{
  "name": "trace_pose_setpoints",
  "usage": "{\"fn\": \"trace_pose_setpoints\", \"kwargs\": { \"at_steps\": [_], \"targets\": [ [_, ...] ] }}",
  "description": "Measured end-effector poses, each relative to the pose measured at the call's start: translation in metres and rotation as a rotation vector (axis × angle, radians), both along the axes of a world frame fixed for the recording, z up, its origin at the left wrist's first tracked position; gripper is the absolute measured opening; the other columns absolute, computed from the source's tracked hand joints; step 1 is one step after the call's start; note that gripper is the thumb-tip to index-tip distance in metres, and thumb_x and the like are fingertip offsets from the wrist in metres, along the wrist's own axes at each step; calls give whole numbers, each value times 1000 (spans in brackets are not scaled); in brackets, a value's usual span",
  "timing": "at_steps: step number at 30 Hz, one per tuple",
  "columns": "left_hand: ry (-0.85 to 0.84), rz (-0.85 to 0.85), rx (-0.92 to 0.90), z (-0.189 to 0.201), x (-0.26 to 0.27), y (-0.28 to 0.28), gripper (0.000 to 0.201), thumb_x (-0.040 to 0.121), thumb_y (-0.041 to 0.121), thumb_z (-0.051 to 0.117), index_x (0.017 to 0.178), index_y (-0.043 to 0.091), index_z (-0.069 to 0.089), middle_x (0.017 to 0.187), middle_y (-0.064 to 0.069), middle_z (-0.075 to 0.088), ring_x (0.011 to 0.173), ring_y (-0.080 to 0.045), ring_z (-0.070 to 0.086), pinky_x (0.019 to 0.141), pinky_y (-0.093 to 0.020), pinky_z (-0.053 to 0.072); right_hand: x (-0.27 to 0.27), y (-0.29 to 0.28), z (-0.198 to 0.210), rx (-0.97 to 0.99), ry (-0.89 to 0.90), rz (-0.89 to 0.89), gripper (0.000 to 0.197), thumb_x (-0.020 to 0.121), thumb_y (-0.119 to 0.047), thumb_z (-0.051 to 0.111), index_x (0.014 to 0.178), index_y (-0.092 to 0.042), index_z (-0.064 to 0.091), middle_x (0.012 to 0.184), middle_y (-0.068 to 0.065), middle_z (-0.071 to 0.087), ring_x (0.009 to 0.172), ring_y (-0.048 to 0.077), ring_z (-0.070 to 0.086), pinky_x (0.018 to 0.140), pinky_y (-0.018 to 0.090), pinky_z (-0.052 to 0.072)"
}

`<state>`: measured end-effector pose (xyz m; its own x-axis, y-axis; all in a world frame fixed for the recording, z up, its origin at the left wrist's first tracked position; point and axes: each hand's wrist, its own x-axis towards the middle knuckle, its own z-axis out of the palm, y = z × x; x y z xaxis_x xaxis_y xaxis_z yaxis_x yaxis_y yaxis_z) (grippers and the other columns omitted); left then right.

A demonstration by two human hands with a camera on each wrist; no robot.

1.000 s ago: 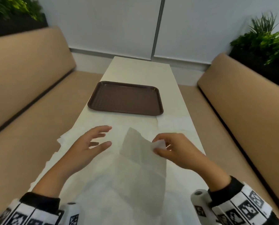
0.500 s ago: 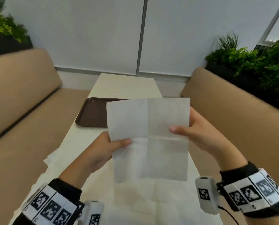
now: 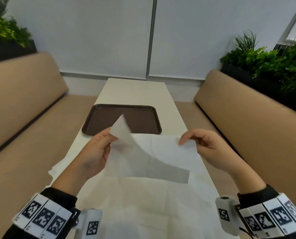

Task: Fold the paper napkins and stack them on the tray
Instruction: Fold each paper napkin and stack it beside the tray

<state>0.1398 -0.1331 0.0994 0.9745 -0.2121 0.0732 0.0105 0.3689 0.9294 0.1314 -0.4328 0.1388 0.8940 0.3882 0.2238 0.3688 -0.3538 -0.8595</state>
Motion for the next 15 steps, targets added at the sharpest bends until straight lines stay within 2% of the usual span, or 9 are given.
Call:
{"fn": "trace_pose_setpoints", "kwargs": {
  "at_steps": [2, 4, 5, 6, 8, 10, 11, 13, 15],
  "targets": [
    [62, 5, -6, -1, 2, 5, 12, 76, 32, 69, 68, 22, 67, 75, -1, 63, 60, -11, 62, 49, -19, 47, -1, -1, 0, -19, -19, 32, 55, 86, 25, 40, 85, -22, 70, 88, -3, 71, 82, 24, 65, 75, 32, 51],
    [144, 12, 20, -4, 4, 9, 31, 92, 23, 42, 69, 18, 62, 79, -6, 61, 67, -18, 62, 52, -25, 48, -2, -2, 0, -10, 0, 66, 47, 90, 19, 44, 88, -20, 70, 93, -3, 72, 90, 16, 68, 81, 23, 51],
    [169, 9, 21, -5, 5, 11, 36, 93, 29, 38, 70, 16, 62, 82, -11, 60, 70, -22, 61, 56, -28, 48, -1, -3, -1, -13, 7, 75, 42, 90, 16, 46, 90, -19, 70, 96, -1, 72, 95, 17, 67, 84, 23, 51],
    [171, 18, 48, -5, 5, 11, 37, 91, 41, 43, 72, 15, 62, 84, -16, 56, 70, -24, 57, 59, -31, 45, -2, -4, -1, -18, 17, 85, 37, 90, 11, 49, 92, -19, 71, 99, 0, 71, 98, 18, 66, 86, 25, 51],
    [143, -11, 123, -10, 10, 13, 41, 65, 57, 74, 73, 19, 61, 80, -16, 50, 64, -21, 49, 57, -29, 41, -3, -6, -4, -15, 52, 100, 30, 84, -1, 51, 95, -19, 71, 102, 0, 69, 101, 20, 64, 86, 27, 51],
    [103, -57, 198, -16, 15, 13, 47, 46, 41, 90, 76, 22, 60, 75, -6, 59, 63, -15, 59, 52, -22, 47, -4, -10, -9, -17, 101, 98, 31, 78, -3, 51, 98, -15, 72, 105, 1, 66, 102, 21, 62, 83, 27, 50],
    [93, -77, 215, -18, 16, 12, 40, 50, 29, 90, 77, 22, 62, 77, -2, 64, 66, -14, 63, 53, -20, 50, -5, -11, -12, -13, 128, 101, 30, 78, -1, 54, 100, -11, 71, 105, 2, 65, 102, 21, 62, 82, 27, 51],
    [77, -71, 257, -19, 18, 4, 18, 71, 7, 78, 71, 23, 69, 75, 2, 67, 68, -10, 65, 56, -17, 51, -4, -13, -17, 57, 211, 105, 20, 80, 3, 66, 99, -5, 67, 102, 6, 64, 93, 20, 65, 76, 24, 52],
    [94, -32, 353, -25, 23, -3, 35, 84, -7, 61, 66, 19, 75, 74, 6, 71, 68, -7, 66, 58, -13, 50, 2, -16, -27, 136, 294, 37, 20, 78, 7, 71, 93, -1, 61, 94, 6, 63, 80, 19, 66, 69, 22, 53]
  ]
}}
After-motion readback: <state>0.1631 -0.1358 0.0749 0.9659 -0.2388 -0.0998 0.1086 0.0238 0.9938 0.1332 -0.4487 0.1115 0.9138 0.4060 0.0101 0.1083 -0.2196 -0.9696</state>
